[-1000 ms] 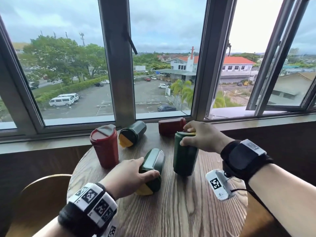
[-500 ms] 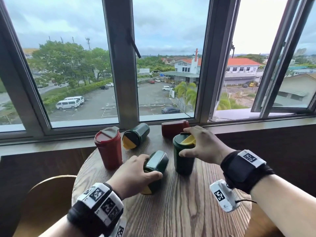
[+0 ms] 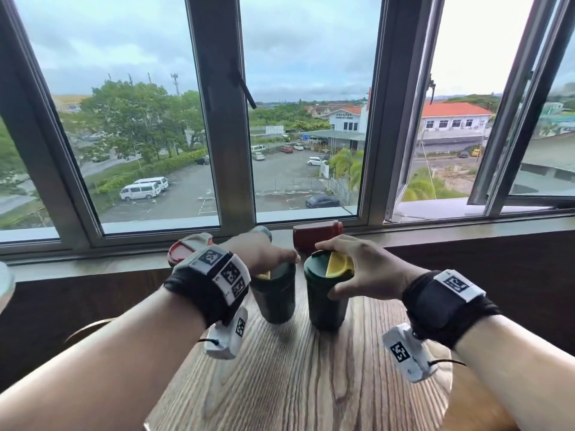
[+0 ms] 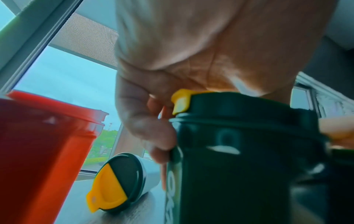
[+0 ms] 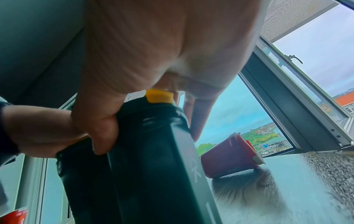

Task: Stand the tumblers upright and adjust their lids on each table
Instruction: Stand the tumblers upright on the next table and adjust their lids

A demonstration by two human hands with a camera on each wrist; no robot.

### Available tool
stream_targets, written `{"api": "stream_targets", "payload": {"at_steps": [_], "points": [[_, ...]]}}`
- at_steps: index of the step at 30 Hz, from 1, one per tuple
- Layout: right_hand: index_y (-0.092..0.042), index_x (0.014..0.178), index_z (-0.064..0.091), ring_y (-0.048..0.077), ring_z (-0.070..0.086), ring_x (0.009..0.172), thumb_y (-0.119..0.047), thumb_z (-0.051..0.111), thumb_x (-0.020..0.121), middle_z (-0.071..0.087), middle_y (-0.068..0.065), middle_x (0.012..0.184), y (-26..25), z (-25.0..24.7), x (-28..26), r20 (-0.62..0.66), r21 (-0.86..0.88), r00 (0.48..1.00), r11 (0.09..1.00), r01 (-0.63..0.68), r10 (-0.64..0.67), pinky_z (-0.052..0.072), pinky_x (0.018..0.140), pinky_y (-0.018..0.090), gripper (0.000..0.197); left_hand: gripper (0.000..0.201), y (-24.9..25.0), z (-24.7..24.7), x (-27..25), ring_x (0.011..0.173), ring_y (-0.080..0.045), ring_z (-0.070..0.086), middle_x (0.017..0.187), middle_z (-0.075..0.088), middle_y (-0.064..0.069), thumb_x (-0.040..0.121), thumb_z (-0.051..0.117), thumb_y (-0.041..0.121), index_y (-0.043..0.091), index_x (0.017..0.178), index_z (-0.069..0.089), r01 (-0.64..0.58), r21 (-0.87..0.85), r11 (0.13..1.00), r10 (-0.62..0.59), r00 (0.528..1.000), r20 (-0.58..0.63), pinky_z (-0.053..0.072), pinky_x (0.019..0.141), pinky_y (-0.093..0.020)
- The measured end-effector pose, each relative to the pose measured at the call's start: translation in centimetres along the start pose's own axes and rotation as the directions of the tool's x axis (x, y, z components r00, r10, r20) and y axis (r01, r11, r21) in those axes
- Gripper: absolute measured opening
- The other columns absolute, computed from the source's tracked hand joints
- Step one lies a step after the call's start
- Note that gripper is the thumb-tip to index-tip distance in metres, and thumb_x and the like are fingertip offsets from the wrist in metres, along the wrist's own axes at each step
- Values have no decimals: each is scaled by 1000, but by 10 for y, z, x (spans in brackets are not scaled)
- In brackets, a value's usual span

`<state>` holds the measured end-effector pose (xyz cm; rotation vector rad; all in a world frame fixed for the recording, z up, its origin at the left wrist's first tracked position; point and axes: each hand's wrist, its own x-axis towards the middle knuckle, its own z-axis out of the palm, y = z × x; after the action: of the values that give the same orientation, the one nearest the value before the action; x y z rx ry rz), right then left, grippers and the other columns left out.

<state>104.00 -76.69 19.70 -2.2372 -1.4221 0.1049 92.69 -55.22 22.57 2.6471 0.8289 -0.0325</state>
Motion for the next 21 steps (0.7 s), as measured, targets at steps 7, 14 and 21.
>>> {"api": "stream_targets", "payload": {"at_steps": [7, 14, 21], "points": [[-34, 145, 53, 8, 56, 125, -59, 76, 56, 58, -17, 136, 9, 1, 9, 32, 21, 998, 999, 46, -47, 46, 109, 40, 95, 80, 7, 6, 6, 106, -29, 63, 113, 66, -8, 73, 52, 87, 18, 112, 59, 31, 84, 996, -32, 1000, 0, 45, 89, -36], [-36, 146, 50, 5, 61, 121, -66, 75, 66, 62, -12, 137, 10, -16, 5, 66, 209, 998, 978, -11, -3, 52, 106, 37, 89, 64, -9, 2, -16, 94, -22, 67, 95, 63, 1, 85, 53, 75, 17, 111, 55, -52, -41, 998, 52, 999, -16, 59, 79, -40], [-3, 132, 63, 28, 63, 105, -24, 54, 105, 66, 9, 115, 28, -65, 41, -20, 414, 925, 846, -337, 378, 54, 90, 48, 36, 60, -35, 8, -30, 106, -16, 57, 132, 60, -1, 90, 63, 57, 24, 140, 51, -235, -140, 962, 210, 962, -175, 47, 91, -31]]}}
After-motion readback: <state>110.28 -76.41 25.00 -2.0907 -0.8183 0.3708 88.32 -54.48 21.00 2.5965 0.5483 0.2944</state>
